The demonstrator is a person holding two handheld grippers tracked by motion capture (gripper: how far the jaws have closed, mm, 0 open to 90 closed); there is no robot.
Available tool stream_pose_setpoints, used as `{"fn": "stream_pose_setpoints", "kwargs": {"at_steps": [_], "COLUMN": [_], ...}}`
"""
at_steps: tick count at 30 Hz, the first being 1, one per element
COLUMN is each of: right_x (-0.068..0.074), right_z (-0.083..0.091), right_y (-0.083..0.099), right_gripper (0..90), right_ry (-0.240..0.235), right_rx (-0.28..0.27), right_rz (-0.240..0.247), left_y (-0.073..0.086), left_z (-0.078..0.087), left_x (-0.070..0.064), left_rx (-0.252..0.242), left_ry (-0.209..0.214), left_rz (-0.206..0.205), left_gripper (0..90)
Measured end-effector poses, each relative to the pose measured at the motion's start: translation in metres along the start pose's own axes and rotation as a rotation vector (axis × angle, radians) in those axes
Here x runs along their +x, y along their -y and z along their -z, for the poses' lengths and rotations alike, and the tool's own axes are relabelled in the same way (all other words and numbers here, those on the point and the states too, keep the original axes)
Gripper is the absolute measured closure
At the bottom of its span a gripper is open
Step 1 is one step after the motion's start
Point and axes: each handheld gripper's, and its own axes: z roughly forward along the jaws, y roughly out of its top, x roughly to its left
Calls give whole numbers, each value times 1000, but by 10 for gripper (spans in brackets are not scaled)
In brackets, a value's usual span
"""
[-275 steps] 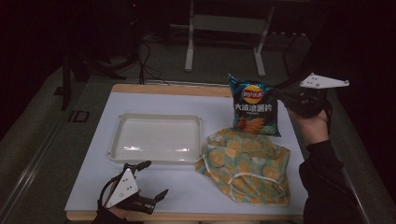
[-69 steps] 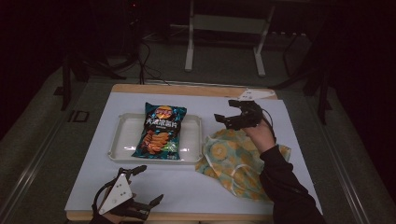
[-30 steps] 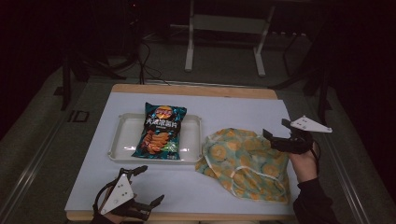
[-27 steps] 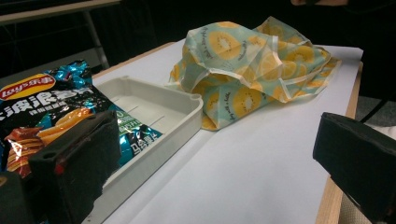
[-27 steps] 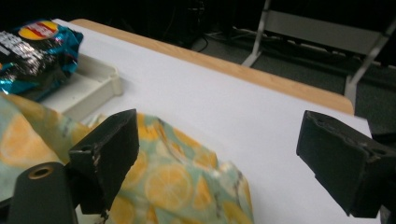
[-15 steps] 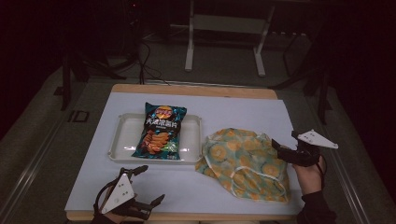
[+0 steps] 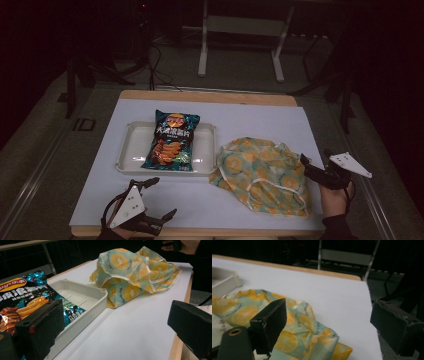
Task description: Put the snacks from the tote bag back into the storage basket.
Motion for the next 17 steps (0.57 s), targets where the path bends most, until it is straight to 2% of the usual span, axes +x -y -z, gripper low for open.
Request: {"fn": "stream_pose_setpoints", "kwargs": {"at_steps": [3, 9, 17], "right_x": [-1, -2, 0], "right_z": [1, -1, -3], "right_y": [1, 3, 4], "right_gripper": [136, 136, 137], "right_ry": [18, 54, 44], "right_rx": [-15, -8, -9], "right_rz": [-9, 13, 28], "left_y": [0, 0, 0], "left_z": [0, 0, 0], "left_x": [0, -1, -1], "left_rx": [3, 2, 1], "left_ry": [1, 1, 1], "left_rz": [-2, 1, 0], "left_gripper": [15, 15, 15]}}
